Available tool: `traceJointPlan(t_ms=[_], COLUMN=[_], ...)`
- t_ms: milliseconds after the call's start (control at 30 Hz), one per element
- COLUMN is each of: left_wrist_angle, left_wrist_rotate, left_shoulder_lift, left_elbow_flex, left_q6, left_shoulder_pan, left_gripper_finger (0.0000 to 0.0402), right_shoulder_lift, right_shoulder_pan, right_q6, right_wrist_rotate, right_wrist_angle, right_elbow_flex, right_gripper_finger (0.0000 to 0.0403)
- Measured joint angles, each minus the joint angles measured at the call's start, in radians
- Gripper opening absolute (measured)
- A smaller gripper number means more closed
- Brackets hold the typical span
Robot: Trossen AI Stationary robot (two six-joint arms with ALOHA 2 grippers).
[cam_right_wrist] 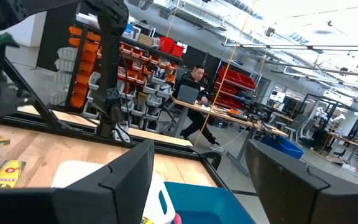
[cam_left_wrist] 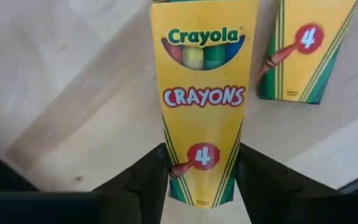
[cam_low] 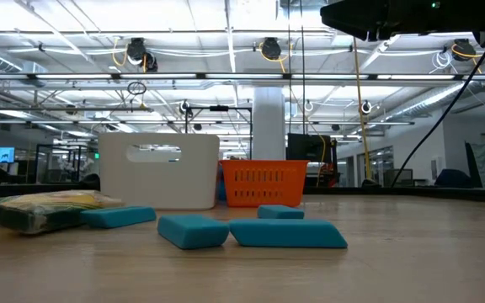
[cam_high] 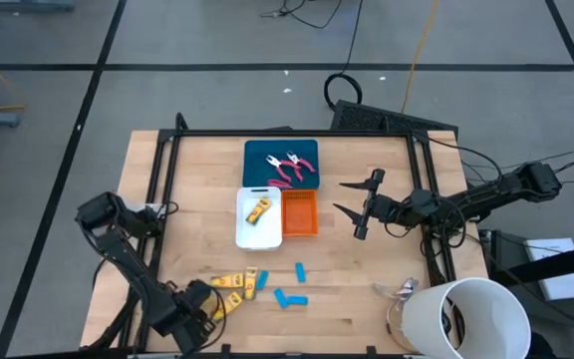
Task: Pick & Place School Supplies
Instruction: Put the yellow crayon box into the white bin
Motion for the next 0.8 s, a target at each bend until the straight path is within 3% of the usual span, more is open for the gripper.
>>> traceJointPlan(t_ms=[267, 467, 633, 800], left_wrist_angle=[-0.003, -0.002, 0.003, 0.008], left_wrist_rotate=[-0.179, -0.318, -0.336, -0.267], left_shoulder_lift=[-0.103, -0.148, -0.156, -0.156], left_elbow_flex=[0.002, 0.003, 0.003, 0.003], left_q6=[-0.019, 0.083, 0.242, 0.45], left_shoulder_pan=[0.014, 0.065, 0.148, 0.267], left_gripper_finger=[0.0165, 0.0182, 0.018, 0.0168], right_shoulder_lift=[0.0, 0.0, 0.0, 0.0], right_shoulder_pan=[0.0, 0.0, 0.0, 0.0], right_q6=[0.0, 0.0, 0.005, 0.026], right_wrist_rotate=[0.0, 0.0, 0.0, 0.0], right_wrist_angle=[0.0, 0.0, -0.006, -0.007], right_elbow_flex=[0.0, 0.0, 0.0, 0.0], right_gripper_finger=[0.0247, 0.0247, 0.0247, 0.0247])
